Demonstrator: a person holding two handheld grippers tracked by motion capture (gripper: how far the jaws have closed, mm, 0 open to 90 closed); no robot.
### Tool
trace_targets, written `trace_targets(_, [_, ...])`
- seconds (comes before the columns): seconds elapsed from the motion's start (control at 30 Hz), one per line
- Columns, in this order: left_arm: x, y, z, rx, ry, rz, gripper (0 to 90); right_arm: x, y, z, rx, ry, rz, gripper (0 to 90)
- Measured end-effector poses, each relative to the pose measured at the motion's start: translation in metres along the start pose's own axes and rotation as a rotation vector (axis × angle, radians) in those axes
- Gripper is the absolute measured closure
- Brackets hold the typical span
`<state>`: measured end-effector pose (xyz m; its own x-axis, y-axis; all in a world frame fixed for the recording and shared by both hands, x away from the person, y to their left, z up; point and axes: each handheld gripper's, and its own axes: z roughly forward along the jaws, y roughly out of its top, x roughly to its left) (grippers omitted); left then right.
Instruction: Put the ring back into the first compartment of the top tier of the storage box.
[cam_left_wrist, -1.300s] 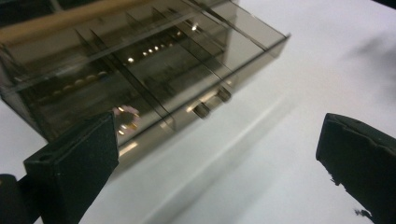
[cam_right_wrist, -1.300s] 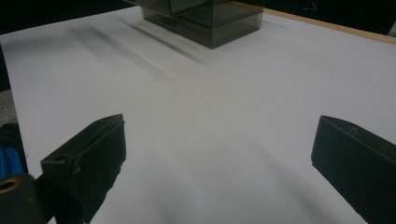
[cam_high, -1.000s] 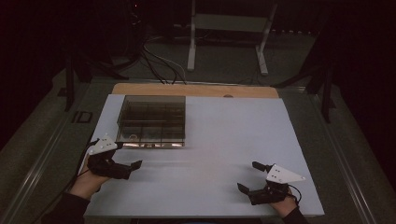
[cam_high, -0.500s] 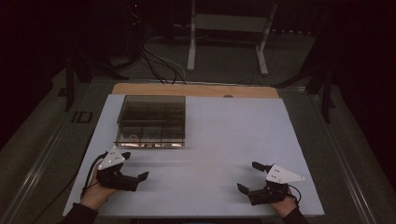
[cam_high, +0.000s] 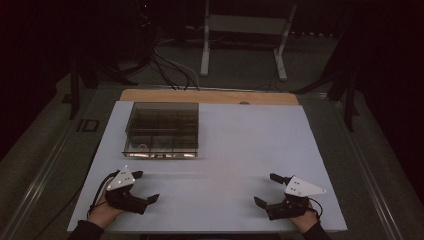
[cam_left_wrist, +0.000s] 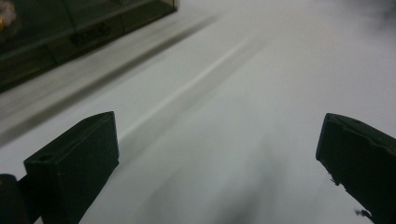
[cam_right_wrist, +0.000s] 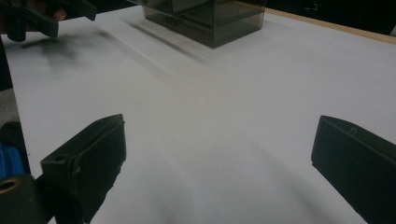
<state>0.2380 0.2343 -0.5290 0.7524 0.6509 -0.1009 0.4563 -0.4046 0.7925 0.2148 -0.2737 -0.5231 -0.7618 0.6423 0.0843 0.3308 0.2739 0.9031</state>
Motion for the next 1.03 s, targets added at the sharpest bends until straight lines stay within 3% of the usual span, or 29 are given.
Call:
trace_targets(0.2, [0.0061, -0.0052, 0.0007, 0.006, 0.023, -0.024, 1.0, 0.0009, 0.0000, 0.0014, 0.008, 0.004, -0.009, 2.9])
trace_targets(0.3, [0.0046, -0.0037, 0.0027, -0.003, 0.008, -0.021, 1.0, 0.0013, 0.0001, 0.0015, 0.009, 0.005, -0.010, 2.9])
trace_targets(0.4, [0.0021, -0.0012, 0.0045, -0.027, -0.001, 0.012, 1.0, 0.0011, 0.0000, 0.0012, 0.007, 0.004, -0.010, 2.9])
trace_targets(0.47, [0.0035, -0.0003, 0.0044, -0.043, -0.012, -0.008, 1.0, 0.0010, -0.0001, 0.0013, 0.007, 0.004, -0.009, 2.9])
trace_targets(0.7, [0.0026, 0.0008, 0.0043, -0.052, -0.025, -0.016, 1.0, 0.0012, -0.0003, 0.0012, 0.010, 0.002, -0.012, 2.9])
trace_targets(1.03, [0.0020, 0.0014, 0.0061, -0.030, -0.022, -0.023, 1.0, 0.0011, -0.0005, 0.0012, 0.012, 0.001, -0.014, 2.9])
